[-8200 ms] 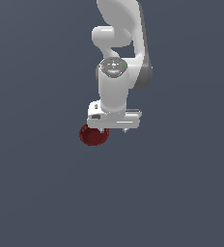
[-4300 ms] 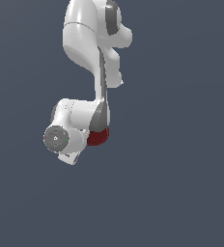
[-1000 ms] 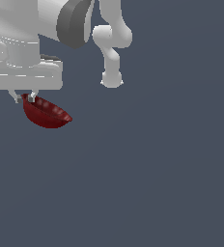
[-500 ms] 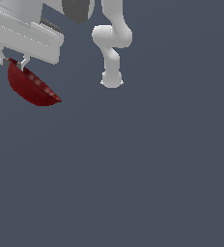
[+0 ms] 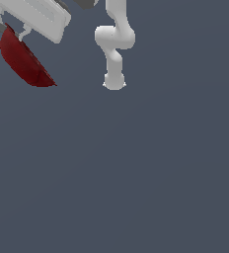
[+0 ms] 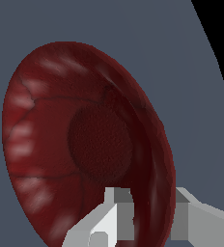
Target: Pick up the object and move it to a goal position.
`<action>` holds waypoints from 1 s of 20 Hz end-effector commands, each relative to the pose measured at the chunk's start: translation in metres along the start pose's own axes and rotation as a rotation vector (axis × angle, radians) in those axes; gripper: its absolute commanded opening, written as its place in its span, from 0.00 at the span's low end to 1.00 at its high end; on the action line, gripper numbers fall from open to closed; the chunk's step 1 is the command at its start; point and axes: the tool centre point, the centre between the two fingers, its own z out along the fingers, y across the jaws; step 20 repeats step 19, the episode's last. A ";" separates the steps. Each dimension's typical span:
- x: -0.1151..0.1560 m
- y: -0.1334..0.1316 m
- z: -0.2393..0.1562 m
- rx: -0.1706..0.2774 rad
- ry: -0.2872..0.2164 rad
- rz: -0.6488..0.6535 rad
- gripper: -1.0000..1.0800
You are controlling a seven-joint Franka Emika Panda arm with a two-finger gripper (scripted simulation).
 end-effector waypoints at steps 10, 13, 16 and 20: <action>-0.017 0.010 -0.047 -0.115 0.023 0.084 0.00; -0.018 0.011 -0.052 -0.126 0.025 0.093 0.00; -0.019 0.011 -0.053 -0.130 0.025 0.096 0.00; -0.019 0.011 -0.053 -0.128 0.025 0.095 0.00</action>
